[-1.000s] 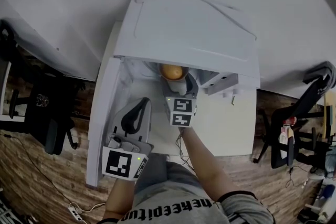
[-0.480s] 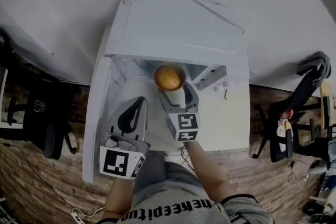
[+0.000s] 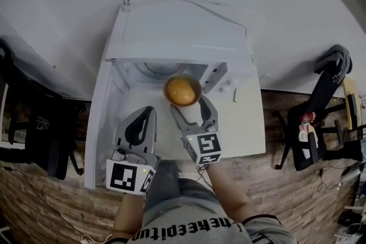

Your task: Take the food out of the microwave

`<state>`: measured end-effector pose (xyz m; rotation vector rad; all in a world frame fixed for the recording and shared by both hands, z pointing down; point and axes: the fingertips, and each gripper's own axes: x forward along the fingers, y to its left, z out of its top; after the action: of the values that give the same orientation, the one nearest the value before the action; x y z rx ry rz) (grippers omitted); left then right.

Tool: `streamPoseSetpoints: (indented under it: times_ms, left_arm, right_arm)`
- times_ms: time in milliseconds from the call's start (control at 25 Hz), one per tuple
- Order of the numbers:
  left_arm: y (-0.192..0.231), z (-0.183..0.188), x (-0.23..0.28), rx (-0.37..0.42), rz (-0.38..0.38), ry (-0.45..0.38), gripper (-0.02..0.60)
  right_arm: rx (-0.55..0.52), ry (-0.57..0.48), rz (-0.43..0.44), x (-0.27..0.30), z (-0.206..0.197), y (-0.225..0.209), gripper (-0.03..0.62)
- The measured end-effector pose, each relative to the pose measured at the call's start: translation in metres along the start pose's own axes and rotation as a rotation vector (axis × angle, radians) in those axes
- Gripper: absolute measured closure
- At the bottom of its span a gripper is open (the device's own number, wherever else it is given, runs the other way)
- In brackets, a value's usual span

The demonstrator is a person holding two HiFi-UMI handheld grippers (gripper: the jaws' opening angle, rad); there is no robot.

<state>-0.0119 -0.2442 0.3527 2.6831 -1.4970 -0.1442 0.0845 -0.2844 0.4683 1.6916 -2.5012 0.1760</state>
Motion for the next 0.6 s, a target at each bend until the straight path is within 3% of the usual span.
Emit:
streamPoseSetpoints:
  times_ms: [600]
  left_arm:
    - [-0.054,0.028,-0.012,0.032,-0.049,-0.03,0.572]
  right_arm:
    - [-0.041,-0.135,-0.044,-0.1,0.082,-0.023,0.229]
